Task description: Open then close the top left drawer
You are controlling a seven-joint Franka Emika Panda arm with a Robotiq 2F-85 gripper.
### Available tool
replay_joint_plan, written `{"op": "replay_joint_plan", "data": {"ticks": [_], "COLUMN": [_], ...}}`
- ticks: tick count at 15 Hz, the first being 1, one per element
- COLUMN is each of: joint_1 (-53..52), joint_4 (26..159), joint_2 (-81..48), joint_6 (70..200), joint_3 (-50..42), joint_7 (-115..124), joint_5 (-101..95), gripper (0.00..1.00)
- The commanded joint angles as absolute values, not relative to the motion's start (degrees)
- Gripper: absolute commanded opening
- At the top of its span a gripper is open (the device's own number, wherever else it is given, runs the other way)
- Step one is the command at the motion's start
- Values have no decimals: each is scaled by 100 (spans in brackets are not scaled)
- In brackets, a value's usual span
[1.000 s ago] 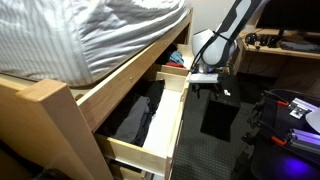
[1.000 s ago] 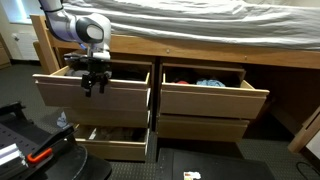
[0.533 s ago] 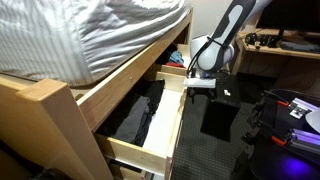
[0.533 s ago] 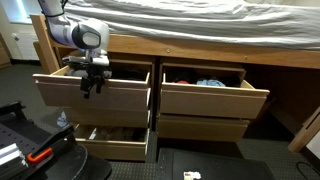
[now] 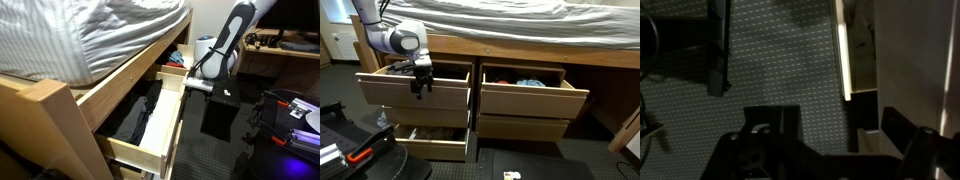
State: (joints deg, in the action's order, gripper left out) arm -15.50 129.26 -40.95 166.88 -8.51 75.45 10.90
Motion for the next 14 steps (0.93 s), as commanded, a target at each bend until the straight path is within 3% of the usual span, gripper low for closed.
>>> {"op": "replay_joint_plan", "data": {"ticks": [1, 9, 10, 14], "joint_1": [-2167, -2127, -1232, 228], "joint_4": [13075, 13005, 12960, 12568], "joint_2": [-4200, -4153, -4001, -4421], "joint_6": [17689, 17528, 17571, 17770], "joint_3": [-1300, -1244, -388, 1203], "joint_7": [8053, 8005, 7437, 6271], "joint_5": [1237, 1358, 1339, 1492], "gripper": [100, 100, 100, 100]}}
